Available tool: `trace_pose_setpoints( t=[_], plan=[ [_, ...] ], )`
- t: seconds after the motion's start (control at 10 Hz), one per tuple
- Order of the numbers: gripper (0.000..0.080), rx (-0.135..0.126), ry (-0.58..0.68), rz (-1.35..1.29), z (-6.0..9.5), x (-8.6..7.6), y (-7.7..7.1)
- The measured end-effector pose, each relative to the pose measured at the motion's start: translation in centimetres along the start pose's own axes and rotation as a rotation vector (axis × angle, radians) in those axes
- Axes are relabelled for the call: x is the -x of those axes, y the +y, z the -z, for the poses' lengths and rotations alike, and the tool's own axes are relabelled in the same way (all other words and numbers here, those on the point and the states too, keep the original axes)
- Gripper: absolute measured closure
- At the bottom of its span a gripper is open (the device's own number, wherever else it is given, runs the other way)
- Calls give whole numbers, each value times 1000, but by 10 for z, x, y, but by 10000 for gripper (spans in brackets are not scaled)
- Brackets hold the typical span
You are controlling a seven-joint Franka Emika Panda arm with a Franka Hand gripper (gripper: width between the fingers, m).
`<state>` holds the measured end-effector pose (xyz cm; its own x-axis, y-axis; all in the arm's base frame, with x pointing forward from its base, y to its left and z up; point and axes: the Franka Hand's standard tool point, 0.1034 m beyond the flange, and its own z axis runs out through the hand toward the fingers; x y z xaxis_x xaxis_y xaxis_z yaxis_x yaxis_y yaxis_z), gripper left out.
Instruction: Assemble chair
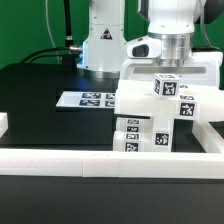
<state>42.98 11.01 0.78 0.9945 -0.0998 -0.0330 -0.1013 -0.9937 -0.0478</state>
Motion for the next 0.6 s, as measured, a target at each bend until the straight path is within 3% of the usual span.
trace_pose_setpoints(
  t=[0.6],
  plan=[
    [151, 0, 9, -9, -1, -11, 1]
  ],
)
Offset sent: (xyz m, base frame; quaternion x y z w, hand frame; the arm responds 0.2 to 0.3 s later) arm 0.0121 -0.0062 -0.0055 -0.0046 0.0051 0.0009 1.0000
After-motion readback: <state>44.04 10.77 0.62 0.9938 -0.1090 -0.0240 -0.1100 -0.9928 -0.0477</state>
